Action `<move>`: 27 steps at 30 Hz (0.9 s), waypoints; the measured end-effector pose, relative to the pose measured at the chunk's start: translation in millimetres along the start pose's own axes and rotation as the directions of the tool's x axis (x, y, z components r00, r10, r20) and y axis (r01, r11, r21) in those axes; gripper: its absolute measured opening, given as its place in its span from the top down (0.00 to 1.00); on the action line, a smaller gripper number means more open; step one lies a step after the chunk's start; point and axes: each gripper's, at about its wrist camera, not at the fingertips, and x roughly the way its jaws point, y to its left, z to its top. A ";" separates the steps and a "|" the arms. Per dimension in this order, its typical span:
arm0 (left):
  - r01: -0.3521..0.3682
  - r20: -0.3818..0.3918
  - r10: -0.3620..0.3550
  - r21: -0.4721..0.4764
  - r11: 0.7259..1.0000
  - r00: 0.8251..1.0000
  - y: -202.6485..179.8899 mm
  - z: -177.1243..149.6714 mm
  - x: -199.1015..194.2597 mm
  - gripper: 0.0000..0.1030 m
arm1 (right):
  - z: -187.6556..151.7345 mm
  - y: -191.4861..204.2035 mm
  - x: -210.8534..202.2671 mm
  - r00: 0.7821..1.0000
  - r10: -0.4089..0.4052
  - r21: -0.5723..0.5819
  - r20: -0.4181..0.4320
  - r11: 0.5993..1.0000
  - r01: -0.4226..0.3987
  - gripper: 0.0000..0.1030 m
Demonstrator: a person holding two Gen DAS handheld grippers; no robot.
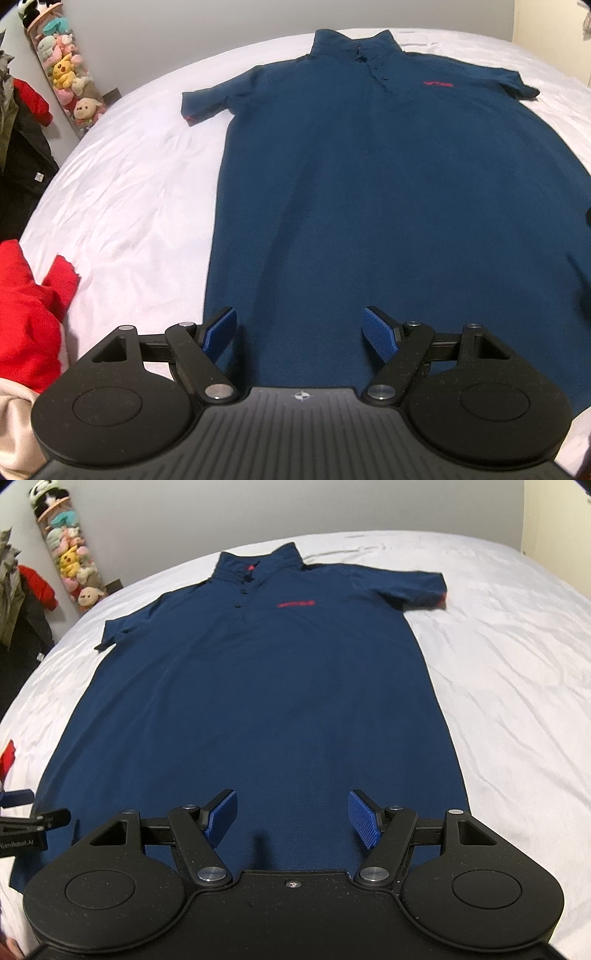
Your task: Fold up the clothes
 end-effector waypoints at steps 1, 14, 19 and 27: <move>-0.002 -0.001 0.002 0.005 1.000 1.000 0.4 1.0 -1.2 0.28 | 1.6 -1.7 0.1 1.000 0.004 0.010 -0.008 1.000 -0.004 0.37; -0.049 0.038 0.049 0.002 0.999 0.998 29.4 51.1 -14.7 0.28 | 54.2 -37.9 -8.2 1.000 0.019 0.061 0.003 0.998 -0.019 0.37; -0.087 0.032 0.087 -0.013 0.996 0.996 52.5 73.0 -0.5 0.28 | 82.4 -56.4 -7.1 1.000 0.015 0.082 0.009 0.997 -0.015 0.37; -0.130 0.013 0.130 -0.012 0.991 0.991 80.2 100.3 23.7 0.28 | 117.2 -75.5 19.0 0.999 -0.022 0.023 -0.030 0.999 0.023 0.37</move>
